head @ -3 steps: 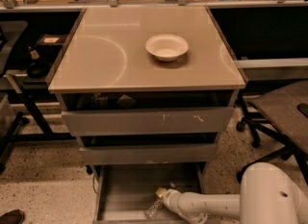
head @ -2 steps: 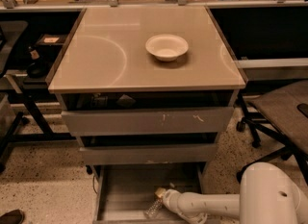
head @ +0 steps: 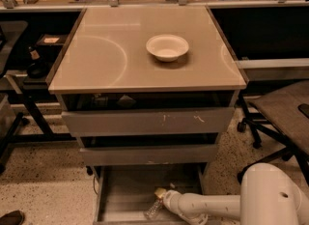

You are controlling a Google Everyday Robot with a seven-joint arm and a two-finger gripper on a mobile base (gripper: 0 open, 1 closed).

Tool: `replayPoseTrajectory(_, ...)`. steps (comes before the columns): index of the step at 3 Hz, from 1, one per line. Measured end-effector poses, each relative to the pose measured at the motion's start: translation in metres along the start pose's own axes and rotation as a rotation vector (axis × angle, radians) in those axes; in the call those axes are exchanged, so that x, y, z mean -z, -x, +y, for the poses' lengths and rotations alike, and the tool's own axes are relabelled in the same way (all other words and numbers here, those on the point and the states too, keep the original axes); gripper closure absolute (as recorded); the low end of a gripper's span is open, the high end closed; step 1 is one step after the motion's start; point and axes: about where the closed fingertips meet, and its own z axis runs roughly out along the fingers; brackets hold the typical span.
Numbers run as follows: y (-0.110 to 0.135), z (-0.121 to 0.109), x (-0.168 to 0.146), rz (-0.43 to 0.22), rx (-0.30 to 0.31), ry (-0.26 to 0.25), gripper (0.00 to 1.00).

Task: Place water bottle into bottom drawer

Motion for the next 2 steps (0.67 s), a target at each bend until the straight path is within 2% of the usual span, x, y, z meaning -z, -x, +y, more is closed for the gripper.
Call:
replayPoseTrajectory(1, 0.0, 0.0, 0.0, 0.0, 0.0, 0.0, 0.12)
replayPoseTrajectory(2, -0.0001, 0.0, -0.0001, 0.0, 0.0, 0.0, 0.0)
